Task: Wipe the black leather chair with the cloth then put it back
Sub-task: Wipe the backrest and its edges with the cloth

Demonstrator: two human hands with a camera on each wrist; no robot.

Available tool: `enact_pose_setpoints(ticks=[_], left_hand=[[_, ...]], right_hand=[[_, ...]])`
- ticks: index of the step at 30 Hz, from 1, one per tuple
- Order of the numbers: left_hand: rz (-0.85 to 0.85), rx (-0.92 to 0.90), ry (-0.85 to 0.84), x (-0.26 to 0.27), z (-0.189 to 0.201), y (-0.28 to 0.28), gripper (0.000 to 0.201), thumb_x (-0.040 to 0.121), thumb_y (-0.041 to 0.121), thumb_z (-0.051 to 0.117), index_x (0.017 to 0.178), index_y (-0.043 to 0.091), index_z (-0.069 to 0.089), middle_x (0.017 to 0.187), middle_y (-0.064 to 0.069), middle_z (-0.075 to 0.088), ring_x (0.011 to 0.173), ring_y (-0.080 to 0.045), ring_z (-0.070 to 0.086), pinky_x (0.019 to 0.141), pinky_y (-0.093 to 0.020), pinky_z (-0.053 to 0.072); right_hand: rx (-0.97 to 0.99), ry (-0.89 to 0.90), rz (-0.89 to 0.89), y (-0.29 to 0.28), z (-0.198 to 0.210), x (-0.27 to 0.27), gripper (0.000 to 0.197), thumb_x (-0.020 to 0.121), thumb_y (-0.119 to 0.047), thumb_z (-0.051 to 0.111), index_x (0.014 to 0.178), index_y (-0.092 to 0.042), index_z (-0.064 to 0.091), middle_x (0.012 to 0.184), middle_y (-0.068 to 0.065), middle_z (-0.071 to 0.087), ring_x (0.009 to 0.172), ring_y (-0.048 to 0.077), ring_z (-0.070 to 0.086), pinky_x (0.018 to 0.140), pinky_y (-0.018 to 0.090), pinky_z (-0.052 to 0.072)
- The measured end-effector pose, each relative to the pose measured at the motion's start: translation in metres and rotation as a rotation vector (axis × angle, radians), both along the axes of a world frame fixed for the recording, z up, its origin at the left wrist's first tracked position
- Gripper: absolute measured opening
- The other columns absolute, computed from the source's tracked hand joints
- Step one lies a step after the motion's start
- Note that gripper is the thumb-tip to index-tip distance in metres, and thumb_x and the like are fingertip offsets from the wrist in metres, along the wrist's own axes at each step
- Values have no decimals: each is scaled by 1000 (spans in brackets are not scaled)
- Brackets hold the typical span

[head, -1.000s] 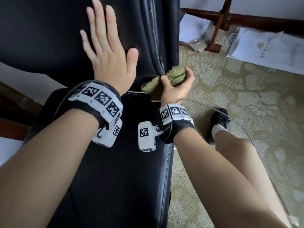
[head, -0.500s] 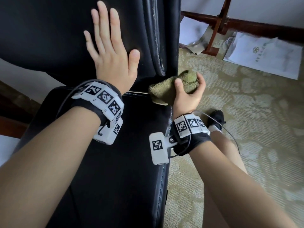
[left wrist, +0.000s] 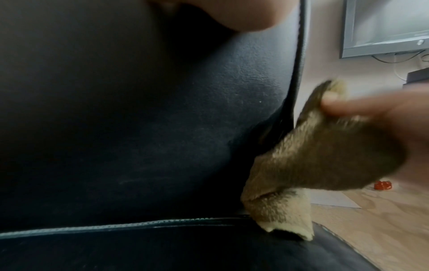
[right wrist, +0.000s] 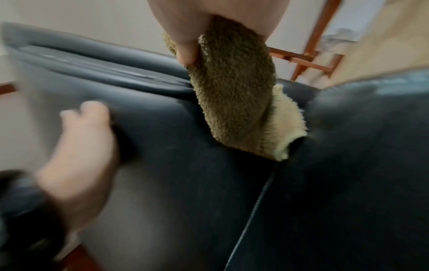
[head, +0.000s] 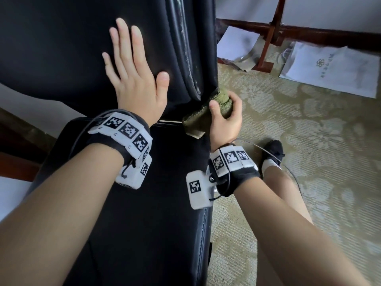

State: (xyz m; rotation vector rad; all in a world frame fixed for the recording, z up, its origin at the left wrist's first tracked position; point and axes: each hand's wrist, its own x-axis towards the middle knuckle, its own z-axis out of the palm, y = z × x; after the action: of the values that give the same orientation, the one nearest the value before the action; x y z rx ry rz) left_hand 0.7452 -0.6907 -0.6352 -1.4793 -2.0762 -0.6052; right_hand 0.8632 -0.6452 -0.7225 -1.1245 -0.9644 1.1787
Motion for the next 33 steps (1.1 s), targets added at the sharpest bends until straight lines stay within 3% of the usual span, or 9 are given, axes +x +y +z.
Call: enact_pose_setpoints(ticks=[2,6,11,14,17,22,27,31,33], left_hand=[[-2,0,-5,0,0,0,73,85,28,37,143,-11,16,149,-32,16,140,-43,14,113,-53,9],[-25,-15,-13,-2,2,-2,71,89,30,36,143,-11,16,149,-32,16,140,-43,14,113,-54,9],[1,-70,3,-2,5,-4,72,89,33,40,144,-8,16,151,-29,15,141,-40,13,113,-53,12],[3,-120,21,-5,9,-11,74,89,36,41,145,-5,16,152,-26,15,141,-38,14,112,-53,15],[6,-187,60,-10,12,-18,78,87,40,45,146,-2,16,153,-23,16,142,-36,15,111,-52,19],[-48,-271,-18,-10,30,-33,84,81,19,62,148,5,12,156,-17,8,144,-32,10,111,-50,20],[-75,-424,-94,-10,48,-52,80,88,12,52,150,16,3,158,-1,-7,145,-19,-2,113,-42,17],[-148,-445,-264,-7,64,-63,64,91,13,51,147,19,22,157,4,-1,139,-16,18,107,-37,29],[-228,-409,-449,-3,72,-66,47,91,17,54,136,19,42,155,7,12,132,-12,31,100,-32,37]], right_hand=[[168,18,24,-10,21,2,34,77,-14,67,110,-10,59,111,6,60,105,13,54,98,21,40],[349,-77,74,-9,42,-8,24,81,-14,64,106,-13,62,106,9,58,97,-11,46,93,7,33],[156,-208,143,-7,3,-8,16,83,-15,63,94,-5,58,94,4,61,90,17,57,81,17,39],[59,-206,139,-11,-4,7,15,84,-11,64,96,-6,57,89,-9,58,87,11,56,83,18,43],[219,-135,111,-15,38,14,14,83,-10,63,96,-13,58,87,-17,56,84,-3,54,83,10,40],[588,-109,161,-9,127,6,18,82,-10,61,100,-8,59,99,-4,61,99,12,57,94,26,43],[526,-307,236,-6,125,7,20,81,-13,67,95,-2,58,94,-4,56,93,13,53,86,17,39],[331,-338,388,-12,138,23,20,79,-13,71,90,-14,55,82,-19,52,88,7,51,74,4,36],[300,-334,437,-14,153,28,23,79,-13,71,90,-19,52,85,-18,53,92,8,52,81,12,40]])
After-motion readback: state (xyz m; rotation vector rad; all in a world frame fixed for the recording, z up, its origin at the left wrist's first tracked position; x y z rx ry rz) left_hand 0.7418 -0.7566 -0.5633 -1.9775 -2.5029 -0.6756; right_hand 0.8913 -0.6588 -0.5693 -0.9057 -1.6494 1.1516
